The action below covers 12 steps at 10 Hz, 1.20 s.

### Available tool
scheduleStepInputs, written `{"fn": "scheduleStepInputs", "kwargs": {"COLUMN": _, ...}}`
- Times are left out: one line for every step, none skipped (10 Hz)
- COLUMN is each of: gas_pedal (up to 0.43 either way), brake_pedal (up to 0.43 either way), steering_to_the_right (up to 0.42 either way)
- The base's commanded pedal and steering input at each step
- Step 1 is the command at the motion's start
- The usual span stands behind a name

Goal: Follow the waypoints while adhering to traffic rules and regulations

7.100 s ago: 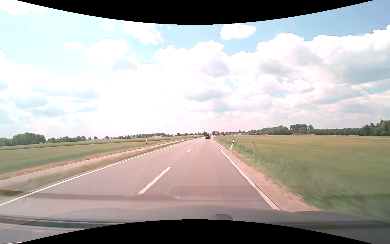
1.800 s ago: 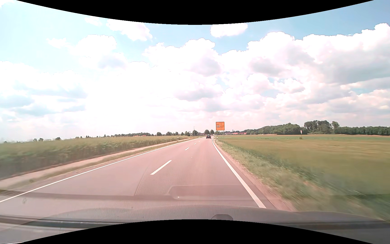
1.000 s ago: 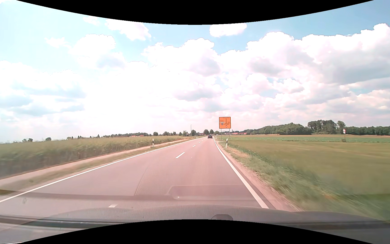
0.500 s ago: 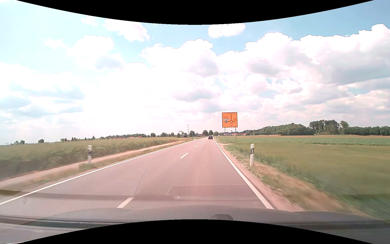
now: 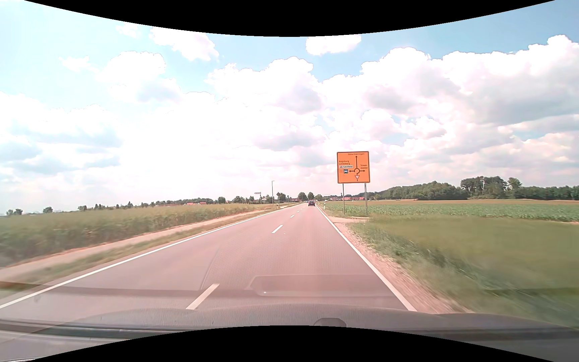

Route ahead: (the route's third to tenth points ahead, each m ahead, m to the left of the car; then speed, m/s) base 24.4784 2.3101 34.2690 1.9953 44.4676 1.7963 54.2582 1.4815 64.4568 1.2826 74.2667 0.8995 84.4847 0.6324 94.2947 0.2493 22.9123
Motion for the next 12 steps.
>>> {"fn": "scheduleStepInputs", "kwargs": {"gas_pedal": 0.197, "brake_pedal": 0.000, "steering_to_the_right": 0.004}}
{"fn": "scheduleStepInputs", "kwargs": {"gas_pedal": 0.197, "brake_pedal": 0.000, "steering_to_the_right": 0.004}}
{"fn": "scheduleStepInputs", "kwargs": {"gas_pedal": 0.197, "brake_pedal": 0.000, "steering_to_the_right": 0.004}}
{"fn": "scheduleStepInputs", "kwargs": {"gas_pedal": 0.197, "brake_pedal": 0.000, "steering_to_the_right": 0.004}}
{"fn": "scheduleStepInputs", "kwargs": {"gas_pedal": 0.197, "brake_pedal": 0.000, "steering_to_the_right": 0.004}}
{"fn": "scheduleStepInputs", "kwargs": {"gas_pedal": 0.197, "brake_pedal": 0.000, "steering_to_the_right": 0.004}}
{"fn": "scheduleStepInputs", "kwargs": {"gas_pedal": 0.240, "brake_pedal": 0.000, "steering_to_the_right": 0.004}}
{"fn": "scheduleStepInputs", "kwargs": {"gas_pedal": 0.248, "brake_pedal": 0.000, "steering_to_the_right": 0.004}}
{"fn": "scheduleStepInputs", "kwargs": {"gas_pedal": 0.248, "brake_pedal": 0.000, "steering_to_the_right": 0.004}}
{"fn": "scheduleStepInputs", "kwargs": {"gas_pedal": 0.248, "brake_pedal": 0.000, "steering_to_the_right": 0.004}}
{"fn": "scheduleStepInputs", "kwargs": {"gas_pedal": 0.240, "brake_pedal": 0.000, "steering_to_the_right": 0.003}}
{"fn": "scheduleStepInputs", "kwargs": {"gas_pedal": 0.220, "brake_pedal": 0.000, "steering_to_the_right": 0.003}}
